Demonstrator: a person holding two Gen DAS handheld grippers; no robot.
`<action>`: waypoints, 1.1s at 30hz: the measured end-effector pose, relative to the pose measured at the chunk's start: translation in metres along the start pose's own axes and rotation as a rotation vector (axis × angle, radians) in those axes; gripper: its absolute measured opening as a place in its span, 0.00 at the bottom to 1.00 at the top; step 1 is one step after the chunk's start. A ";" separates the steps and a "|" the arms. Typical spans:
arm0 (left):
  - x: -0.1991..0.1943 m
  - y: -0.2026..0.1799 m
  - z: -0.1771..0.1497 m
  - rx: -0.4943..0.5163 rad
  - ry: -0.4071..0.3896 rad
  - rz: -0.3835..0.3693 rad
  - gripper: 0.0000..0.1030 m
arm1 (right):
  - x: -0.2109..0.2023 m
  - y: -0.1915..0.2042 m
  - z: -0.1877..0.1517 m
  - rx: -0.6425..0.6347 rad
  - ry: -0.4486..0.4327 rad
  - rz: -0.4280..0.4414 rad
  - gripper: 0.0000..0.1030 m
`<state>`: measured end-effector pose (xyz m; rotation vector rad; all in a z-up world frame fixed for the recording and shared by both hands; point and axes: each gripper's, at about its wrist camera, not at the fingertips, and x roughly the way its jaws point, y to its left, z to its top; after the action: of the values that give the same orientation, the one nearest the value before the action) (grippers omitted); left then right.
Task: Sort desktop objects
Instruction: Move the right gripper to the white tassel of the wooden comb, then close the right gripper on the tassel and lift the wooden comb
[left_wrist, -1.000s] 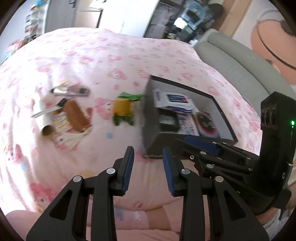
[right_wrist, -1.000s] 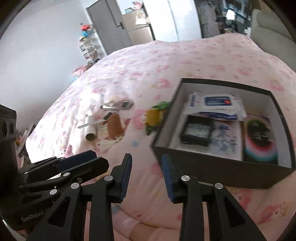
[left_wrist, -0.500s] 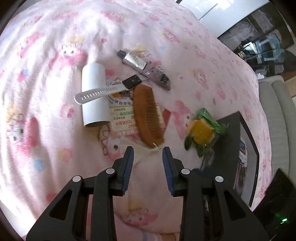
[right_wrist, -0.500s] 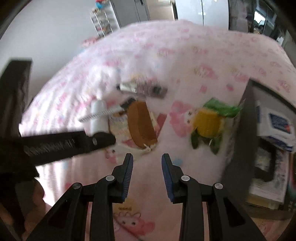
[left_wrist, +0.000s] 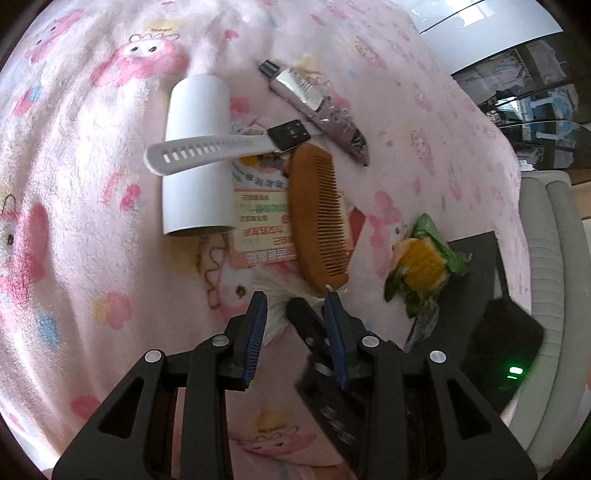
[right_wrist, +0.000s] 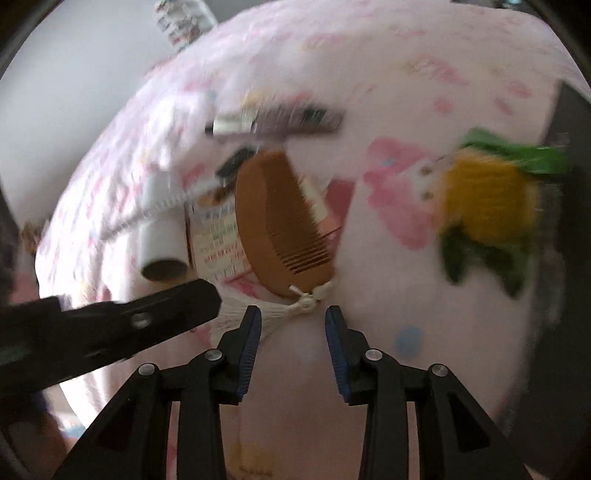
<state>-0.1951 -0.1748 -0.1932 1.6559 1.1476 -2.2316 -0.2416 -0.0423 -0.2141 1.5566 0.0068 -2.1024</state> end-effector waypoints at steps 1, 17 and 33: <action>0.001 0.001 0.000 0.002 0.005 0.005 0.30 | 0.005 0.001 -0.001 -0.013 0.004 -0.006 0.30; -0.019 -0.005 -0.012 0.019 -0.016 -0.005 0.30 | -0.042 -0.014 -0.031 0.011 -0.054 0.041 0.01; -0.006 0.003 -0.001 0.024 -0.023 0.113 0.31 | -0.003 -0.012 -0.008 0.100 -0.063 0.057 0.04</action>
<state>-0.1907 -0.1779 -0.1898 1.6558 0.9997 -2.1976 -0.2384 -0.0278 -0.2175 1.5280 -0.1657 -2.1348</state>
